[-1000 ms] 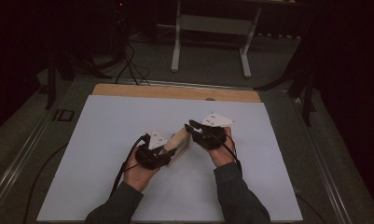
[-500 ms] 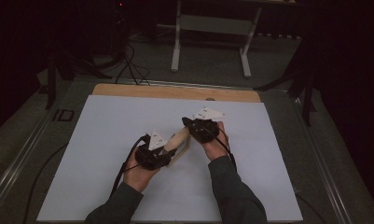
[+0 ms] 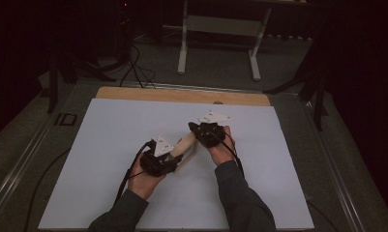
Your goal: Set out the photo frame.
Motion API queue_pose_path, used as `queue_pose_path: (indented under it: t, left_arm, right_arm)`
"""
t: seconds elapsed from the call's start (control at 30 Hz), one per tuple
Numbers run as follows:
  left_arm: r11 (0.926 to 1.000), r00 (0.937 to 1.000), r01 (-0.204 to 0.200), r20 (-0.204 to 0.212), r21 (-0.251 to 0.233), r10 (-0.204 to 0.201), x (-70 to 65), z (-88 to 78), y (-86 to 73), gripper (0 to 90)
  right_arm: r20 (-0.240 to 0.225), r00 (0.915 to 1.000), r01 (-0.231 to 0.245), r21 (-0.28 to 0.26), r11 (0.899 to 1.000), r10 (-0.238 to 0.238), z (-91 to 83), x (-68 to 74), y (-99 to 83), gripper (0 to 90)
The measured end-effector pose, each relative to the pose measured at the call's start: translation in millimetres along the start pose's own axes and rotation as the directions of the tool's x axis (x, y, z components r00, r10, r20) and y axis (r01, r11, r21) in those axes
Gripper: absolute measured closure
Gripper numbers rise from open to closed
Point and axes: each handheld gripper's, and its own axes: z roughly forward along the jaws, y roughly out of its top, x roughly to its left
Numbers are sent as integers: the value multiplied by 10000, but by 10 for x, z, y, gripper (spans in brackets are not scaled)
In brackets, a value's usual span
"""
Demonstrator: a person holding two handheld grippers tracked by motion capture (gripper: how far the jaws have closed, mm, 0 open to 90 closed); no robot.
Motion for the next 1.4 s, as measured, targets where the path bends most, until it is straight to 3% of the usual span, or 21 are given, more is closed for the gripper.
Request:
queue_pose_path:
  t: [0.33, 0.9, 1.4]
  left_arm:
    - [9995, 9999, -16, -109, 318, 20, 21, 34, -36, 556]
    - [9994, 9996, -134, -249, 330, 142, 63, 11, -50, 581]
    - [9993, 9987, -5, -505, 374, 24, 133, 3, -53, 564]
  right_arm:
    - [75, 10000, 29, 42, 10000, -29, -10, 7, -2, 899]
    - [43, 9998, 177, 67, 9998, -177, -63, -3, -35, 899]
    - [111, 9997, 234, 85, 9997, -235, -156, 4, -85, 899]
